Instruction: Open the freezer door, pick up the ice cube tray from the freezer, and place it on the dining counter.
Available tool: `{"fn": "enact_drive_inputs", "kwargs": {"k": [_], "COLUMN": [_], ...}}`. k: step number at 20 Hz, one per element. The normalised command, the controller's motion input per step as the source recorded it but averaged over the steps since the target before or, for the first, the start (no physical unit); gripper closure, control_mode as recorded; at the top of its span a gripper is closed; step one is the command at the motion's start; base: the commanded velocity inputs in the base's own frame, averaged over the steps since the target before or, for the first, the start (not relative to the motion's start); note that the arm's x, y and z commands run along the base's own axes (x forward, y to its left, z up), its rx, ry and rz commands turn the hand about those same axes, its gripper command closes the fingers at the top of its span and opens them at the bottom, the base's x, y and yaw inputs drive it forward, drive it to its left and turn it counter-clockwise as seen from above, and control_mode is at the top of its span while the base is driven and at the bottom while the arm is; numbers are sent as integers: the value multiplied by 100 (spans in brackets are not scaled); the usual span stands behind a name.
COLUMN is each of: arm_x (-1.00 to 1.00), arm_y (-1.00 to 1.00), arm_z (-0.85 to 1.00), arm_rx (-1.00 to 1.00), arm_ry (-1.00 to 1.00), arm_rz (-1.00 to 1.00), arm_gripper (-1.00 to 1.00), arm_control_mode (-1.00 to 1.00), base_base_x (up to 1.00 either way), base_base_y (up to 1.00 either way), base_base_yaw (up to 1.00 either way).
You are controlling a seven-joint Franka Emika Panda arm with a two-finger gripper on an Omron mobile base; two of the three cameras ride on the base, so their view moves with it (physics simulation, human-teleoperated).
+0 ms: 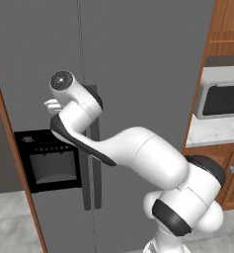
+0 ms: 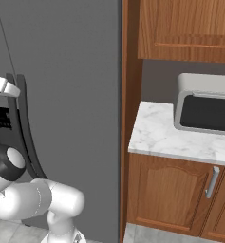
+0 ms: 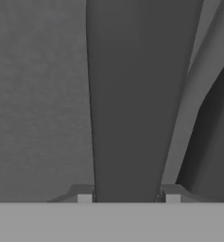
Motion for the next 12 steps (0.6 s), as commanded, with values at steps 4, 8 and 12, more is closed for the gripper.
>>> {"fn": "enact_drive_inputs", "kwargs": {"k": [4, 8, 12], "arm_x": [0, 0, 0], "arm_y": [23, 41, 49], "arm_z": [0, 0, 0], "arm_rx": [-1, -3, -5], "arm_ry": [0, 3, 4], "arm_rz": [-3, -7, -9], "arm_gripper": [100, 100, 100], "arm_control_mode": [-100, -100, -100], "base_base_x": [0, 0, 0], "base_base_y": [0, 0, 0], "base_base_yaw": [0, 0, 0]}}
